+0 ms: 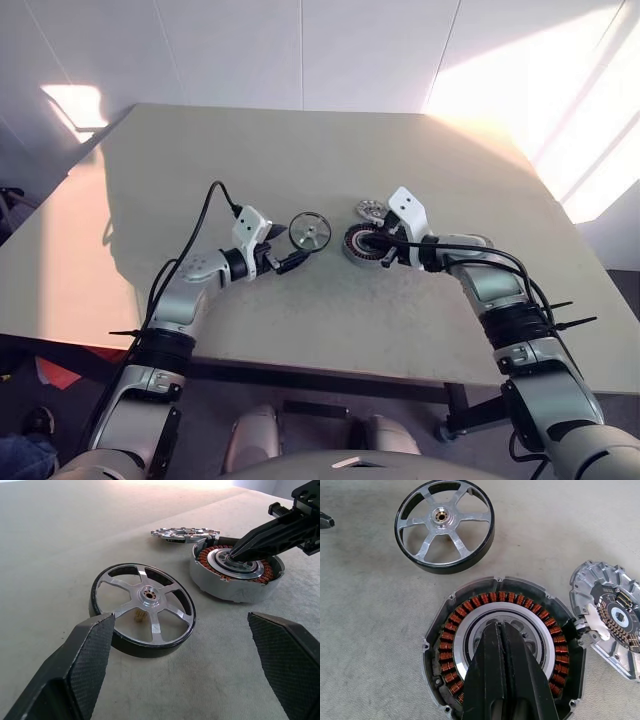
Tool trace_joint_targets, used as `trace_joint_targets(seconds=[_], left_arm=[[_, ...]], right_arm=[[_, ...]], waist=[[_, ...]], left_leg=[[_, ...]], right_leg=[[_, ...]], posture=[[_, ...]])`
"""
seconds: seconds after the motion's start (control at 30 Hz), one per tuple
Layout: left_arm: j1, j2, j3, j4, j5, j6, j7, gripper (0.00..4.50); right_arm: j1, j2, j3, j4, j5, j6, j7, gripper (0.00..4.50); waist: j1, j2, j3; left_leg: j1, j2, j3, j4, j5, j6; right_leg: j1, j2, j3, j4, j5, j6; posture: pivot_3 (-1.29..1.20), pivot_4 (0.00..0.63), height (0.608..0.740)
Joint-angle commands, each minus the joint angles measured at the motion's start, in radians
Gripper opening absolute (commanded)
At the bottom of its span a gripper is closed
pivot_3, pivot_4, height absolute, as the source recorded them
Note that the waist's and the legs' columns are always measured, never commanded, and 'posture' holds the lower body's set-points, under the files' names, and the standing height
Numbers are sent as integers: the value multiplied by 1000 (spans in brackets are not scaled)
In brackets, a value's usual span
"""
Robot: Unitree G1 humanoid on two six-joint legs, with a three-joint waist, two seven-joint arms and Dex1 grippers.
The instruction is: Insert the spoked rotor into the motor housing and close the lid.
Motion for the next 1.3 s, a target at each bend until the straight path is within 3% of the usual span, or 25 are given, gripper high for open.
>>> trace_joint_targets(seconds=[0.03, 0.43, 0.93, 1.3], left_arm=[[-18, 3, 7, -32, -2, -18, 0, 4500], [-11, 7, 10, -40, -1, -14, 4, 4500], [-31, 18, 19, -16, 1, -23, 5, 4500], [-36, 15, 14, 4, 6, -35, 1, 4500]], right_arm=[[-18, -2, -8, -29, 3, 9, -7, 22], [-42, -18, 6, 54, -41, -47, -6, 22], [46, -20, 20, -74, -32, 1, 7, 22], [-44, -28, -14, -41, -24, -14, -2, 22]], waist=[[0, 0, 0], [-1, 0, 0], [0, 0, 0], [-2, 0, 0]], left_leg=[[0, 0, 0, 0, 0, 0], [0, 0, 0, 0, 0, 0], [1, 0, 0, 0, 0, 0], [1, 0, 0, 0, 0, 0]], right_leg=[[0, 0, 0, 0, 0, 0], [0, 0, 0, 0, 0, 0], [1, 0, 0, 0, 0, 0], [1, 0, 0, 0, 0, 0]], posture=[[0, 0, 740], [0, 0, 740], [0, 0, 740], [0, 0, 740]])
